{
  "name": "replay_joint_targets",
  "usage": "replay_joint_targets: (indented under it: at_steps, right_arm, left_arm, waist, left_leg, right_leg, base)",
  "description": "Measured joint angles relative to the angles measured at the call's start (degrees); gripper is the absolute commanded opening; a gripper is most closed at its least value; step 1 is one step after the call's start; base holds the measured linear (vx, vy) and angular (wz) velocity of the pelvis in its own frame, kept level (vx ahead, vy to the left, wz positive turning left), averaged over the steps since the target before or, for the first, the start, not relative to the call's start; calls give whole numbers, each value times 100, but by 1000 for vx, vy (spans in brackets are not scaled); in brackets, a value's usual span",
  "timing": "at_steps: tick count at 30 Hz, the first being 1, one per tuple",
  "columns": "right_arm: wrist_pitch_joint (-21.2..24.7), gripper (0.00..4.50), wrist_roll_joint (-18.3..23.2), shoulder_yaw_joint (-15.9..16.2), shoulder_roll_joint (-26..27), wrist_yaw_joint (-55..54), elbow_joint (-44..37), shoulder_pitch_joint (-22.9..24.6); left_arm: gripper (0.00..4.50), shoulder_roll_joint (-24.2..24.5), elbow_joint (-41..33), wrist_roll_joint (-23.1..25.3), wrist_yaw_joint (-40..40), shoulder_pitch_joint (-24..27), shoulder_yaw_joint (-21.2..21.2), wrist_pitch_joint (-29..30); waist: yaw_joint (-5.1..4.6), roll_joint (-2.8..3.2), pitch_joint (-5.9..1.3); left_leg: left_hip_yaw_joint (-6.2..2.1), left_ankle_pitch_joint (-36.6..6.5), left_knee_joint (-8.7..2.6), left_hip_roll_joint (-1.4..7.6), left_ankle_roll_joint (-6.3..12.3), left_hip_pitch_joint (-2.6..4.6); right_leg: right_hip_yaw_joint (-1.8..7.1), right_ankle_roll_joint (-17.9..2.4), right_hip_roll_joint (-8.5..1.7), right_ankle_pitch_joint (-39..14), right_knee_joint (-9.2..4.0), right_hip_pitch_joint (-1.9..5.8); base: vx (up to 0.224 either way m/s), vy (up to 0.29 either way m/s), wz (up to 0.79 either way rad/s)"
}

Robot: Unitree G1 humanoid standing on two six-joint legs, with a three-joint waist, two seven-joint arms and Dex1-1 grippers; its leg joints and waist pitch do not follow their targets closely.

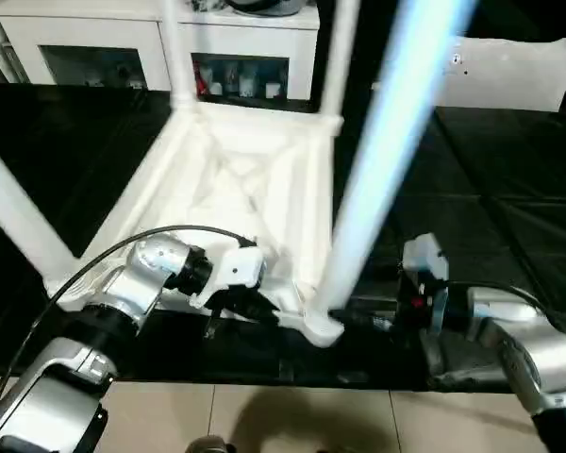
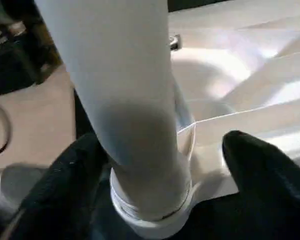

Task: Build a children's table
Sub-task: Rotate leg to tighten

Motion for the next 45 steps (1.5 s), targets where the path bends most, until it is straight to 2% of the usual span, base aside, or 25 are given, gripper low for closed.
replay_joint_targets:
  at_steps: [3,5,8,19,23,26,30,32,33,36,39,42,45]
  right_arm:
    - [8,353,1,113,-5,250,80,-103]
    - [12,321,1,153,-10,355,124,-142]
    - [84,308,-1,300,-73,561,231,-300]
    - [130,216,5,386,-87,919,380,-463]
    - [198,209,13,377,-92,904,345,-447]
    - [357,205,70,258,-5,607,111,-235]
    - [472,205,-20,62,426,-245,-77,2]
    - [670,203,-280,-103,889,-1170,-198,55]
    - [760,203,-385,-195,1139,-1691,-222,54]
    - [976,199,-599,-421,1621,-2691,-242,17]
    - [1118,199,-871,-713,2340,-3956,-79,-191]
    - [1111,199,-1170,-843,2826,-4902,259,-561]
    - [978,199,-1262,-930,3019,-5347,445,-721]
  left_arm:
    - [0,-34,65,2,-106,-66,-75,-97]
    - [0,-61,85,5,-136,-87,-95,-120]
    - [0,-95,144,15,-197,-138,-126,-166]
    - [0,-146,328,23,-253,-231,-160,-353]
    - [0,-170,376,18,-262,-251,-153,-318]
    - [0,-236,365,10,-204,-250,-111,-70]
    - [0,-248,362,125,232,-250,30,290]
    - [0,-290,352,213,711,-246,207,773]
    - [0,-354,338,237,986,-241,294,1000]
    - [0,-602,163,279,1631,-162,450,1543]
    - [0,-1007,20,384,2525,-139,678,2146]
    - [0,-1340,-9,490,3266,-178,830,2492]
    - [0,-1536,-73,544,3646,-206,866,2678]
  waist:
    - [10,-7,4]
    - [16,-9,5]
    - [18,-13,8]
    - [46,-14,9]
    - [57,-14,9]
    - [74,-14,8]
    - [-5,-11,8]
    - [-118,-9,7]
    - [-213,-10,7]
    - [-367,-8,7]
    - [-421,-8,7]
    - [-475,-7,6]
    - [-486,-6,6]
  left_leg:
    - [5,13,2,-1,32,-3]
    - [13,16,2,-1,39,-6]
    - [18,20,4,-1,47,-13]
    - [19,25,5,2,54,-23]
    - [19,28,5,4,58,-23]
    - [20,31,4,6,62,-20]
    - [26,32,4,6,34,3]
    - [26,46,2,6,15,26]
    - [30,51,1,7,7,29]
    - [39,52,-1,4,6,29]
    - [41,52,-1,2,5,27]
    - [41,51,-2,-2,6,25]
    - [42,40,-18,-11,20,15]
  right_leg:
    - [-12,0,-13,0,0,-1]
    - [-24,0,-27,-1,1,-1]
    - [-33,0,-37,-1,1,-2]
    - [-57,-1,-49,-3,1,-2]
    - [-61,-1,-52,-3,2,0]
    - [-64,-1,-54,-3,3,2]
    - [-64,-5,-59,0,15,16]
    - [-63,11,-60,-7,18,31]
    - [-78,13,-77,-5,15,30]
    - [-108,16,-108,-6,6,33]
    - [-109,16,-111,-6,6,15]
    - [-106,10,-112,1,4,9]
    - [-104,6,-118,19,-4,5]
  base:
    - [0,0,0]
    - [0,0,0]
    - [0,0,0]
    - [0,0,0]
    - [0,0,0]
    - [0,0,0]
    - [0,0,0]
    - [0,0,0]
    - [0,0,0]
    - [0,0,0]
    - [0,0,0]
    - [0,0,0]
    - [0,0,0]
